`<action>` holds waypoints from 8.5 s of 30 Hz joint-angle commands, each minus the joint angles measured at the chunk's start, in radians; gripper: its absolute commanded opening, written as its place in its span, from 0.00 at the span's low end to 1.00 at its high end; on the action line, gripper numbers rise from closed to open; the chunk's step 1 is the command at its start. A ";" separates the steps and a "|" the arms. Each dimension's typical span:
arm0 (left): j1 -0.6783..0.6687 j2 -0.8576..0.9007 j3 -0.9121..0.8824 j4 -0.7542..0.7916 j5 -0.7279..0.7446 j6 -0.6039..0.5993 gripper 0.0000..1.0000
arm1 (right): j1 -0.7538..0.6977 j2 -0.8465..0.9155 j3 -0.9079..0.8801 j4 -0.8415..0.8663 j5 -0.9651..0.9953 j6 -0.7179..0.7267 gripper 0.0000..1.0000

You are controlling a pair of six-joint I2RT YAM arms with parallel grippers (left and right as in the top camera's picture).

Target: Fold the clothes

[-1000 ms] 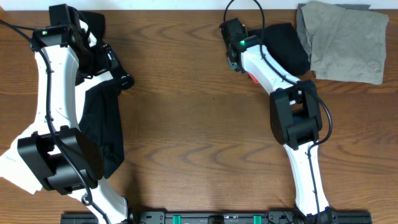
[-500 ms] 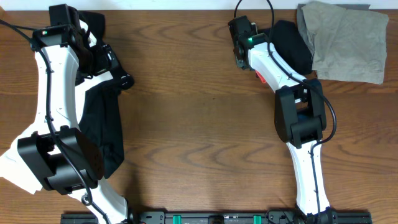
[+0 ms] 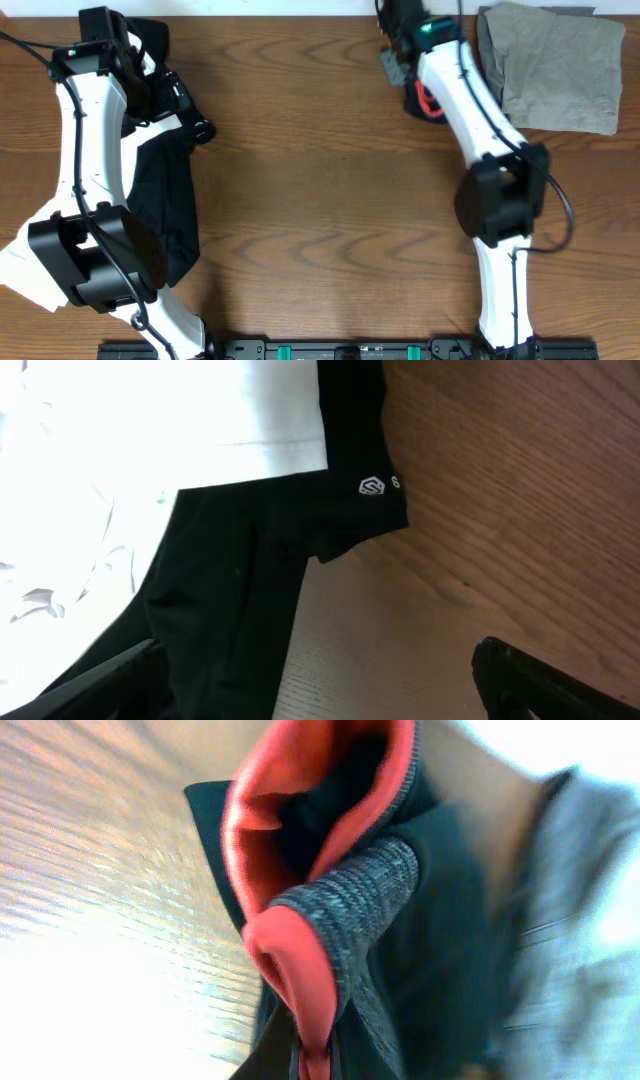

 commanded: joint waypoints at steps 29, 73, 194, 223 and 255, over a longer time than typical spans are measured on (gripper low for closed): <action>0.002 0.008 -0.005 0.031 -0.012 -0.005 0.98 | -0.461 -0.227 0.054 0.497 -0.252 -1.015 0.01; 0.002 0.008 -0.005 0.101 -0.012 -0.066 0.98 | -0.631 0.017 0.053 0.619 -0.378 -1.135 0.01; 0.001 0.045 -0.005 0.134 -0.012 -0.065 0.98 | -0.590 -0.485 0.048 0.240 -0.566 0.127 0.99; 0.001 0.045 -0.005 0.134 -0.012 -0.065 0.98 | -0.477 -1.210 -0.670 0.196 -0.579 0.052 0.99; 0.001 0.045 -0.005 0.134 -0.012 -0.065 0.98 | -0.451 -2.181 -2.255 1.171 -0.528 0.055 0.99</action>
